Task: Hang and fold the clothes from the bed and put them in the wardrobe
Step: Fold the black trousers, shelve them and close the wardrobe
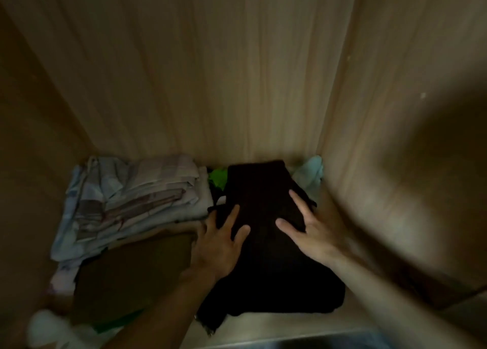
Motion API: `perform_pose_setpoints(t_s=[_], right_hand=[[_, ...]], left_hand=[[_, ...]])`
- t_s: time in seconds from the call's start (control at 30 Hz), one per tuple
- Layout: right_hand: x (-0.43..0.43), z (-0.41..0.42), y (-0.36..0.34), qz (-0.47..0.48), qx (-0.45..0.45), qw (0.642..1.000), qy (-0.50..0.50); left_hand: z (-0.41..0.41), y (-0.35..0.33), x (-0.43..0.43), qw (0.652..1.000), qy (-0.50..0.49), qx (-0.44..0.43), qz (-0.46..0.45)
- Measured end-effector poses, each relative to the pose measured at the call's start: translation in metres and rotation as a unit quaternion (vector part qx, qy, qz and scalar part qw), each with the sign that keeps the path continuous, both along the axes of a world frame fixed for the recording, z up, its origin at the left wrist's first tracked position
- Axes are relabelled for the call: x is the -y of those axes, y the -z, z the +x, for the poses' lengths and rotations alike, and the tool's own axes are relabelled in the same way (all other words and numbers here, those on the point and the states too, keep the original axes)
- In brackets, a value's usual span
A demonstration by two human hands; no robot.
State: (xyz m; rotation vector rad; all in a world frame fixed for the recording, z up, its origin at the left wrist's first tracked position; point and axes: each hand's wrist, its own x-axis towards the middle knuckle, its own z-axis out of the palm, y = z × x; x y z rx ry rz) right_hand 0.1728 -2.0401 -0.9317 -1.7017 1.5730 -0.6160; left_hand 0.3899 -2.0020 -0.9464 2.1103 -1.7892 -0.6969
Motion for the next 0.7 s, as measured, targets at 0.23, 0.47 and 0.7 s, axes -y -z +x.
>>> perform_pose_setpoints(t_s=[0.23, 0.47, 0.7], right_hand=[[0.017, 0.01, 0.003, -0.015, -0.203, 0.979, -0.005], [0.003, 0.018, 0.008, -0.171, -0.227, 0.955, -0.09], [0.004, 0.019, 0.026, -0.186, -0.243, 0.95, -0.067]], left_hand=[[0.001, 0.01, 0.018, 0.981, 0.034, 0.18, -0.06], [-0.021, -0.008, 0.018, 0.971, 0.179, 0.105, -0.116], [-0.029, 0.015, 0.016, 0.977, 0.136, 0.107, -0.121]])
